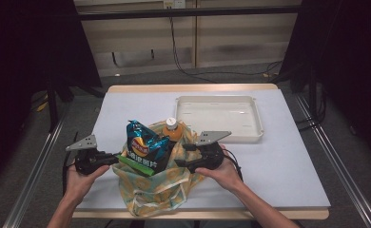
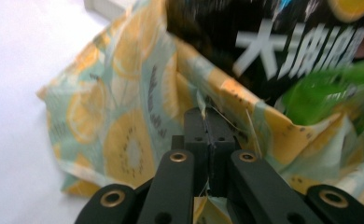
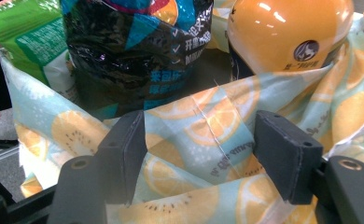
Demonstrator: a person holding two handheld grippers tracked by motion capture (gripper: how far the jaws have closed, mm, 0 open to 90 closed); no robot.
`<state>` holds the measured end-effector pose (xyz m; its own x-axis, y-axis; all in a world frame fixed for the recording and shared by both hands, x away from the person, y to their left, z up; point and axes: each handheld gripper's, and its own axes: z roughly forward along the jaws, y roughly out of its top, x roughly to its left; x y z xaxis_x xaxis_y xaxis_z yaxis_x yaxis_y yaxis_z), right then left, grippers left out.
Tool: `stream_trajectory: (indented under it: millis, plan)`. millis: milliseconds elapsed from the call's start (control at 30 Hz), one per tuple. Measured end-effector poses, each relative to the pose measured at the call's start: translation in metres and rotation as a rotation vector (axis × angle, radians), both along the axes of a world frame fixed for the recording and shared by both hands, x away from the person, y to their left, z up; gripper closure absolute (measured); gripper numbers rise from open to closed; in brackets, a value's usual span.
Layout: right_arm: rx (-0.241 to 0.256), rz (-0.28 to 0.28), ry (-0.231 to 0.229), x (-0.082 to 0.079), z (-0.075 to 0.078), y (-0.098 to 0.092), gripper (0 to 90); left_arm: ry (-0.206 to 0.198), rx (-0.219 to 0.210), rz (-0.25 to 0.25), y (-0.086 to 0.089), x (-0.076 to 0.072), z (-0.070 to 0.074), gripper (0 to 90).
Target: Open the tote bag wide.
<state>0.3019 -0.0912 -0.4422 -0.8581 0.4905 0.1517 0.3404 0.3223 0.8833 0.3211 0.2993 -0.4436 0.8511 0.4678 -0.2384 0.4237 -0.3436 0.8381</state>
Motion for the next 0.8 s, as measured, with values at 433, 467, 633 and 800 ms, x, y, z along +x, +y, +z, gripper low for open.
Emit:
stream_trajectory:
  millis: [433, 467, 633, 800]
  plan:
    - [-0.049, -0.002, 0.012, 0.003, -0.011, 0.005, 87.2, 0.040, 0.034, 0.026, 0.007, -0.005, -0.028, 89.9]
    - [-0.053, -0.004, 0.010, 0.003, -0.009, 0.001, 89.2, 0.044, 0.024, 0.029, 0.007, -0.005, -0.028, 89.9]
    - [-0.069, -0.020, 0.026, -0.002, -0.013, -0.020, 90.0, 0.031, 0.018, 0.017, 0.000, -0.007, -0.029, 89.9]
    - [-0.076, -0.030, 0.032, -0.005, -0.023, -0.027, 90.0, 0.019, 0.040, 0.021, -0.003, -0.009, -0.031, 90.0]
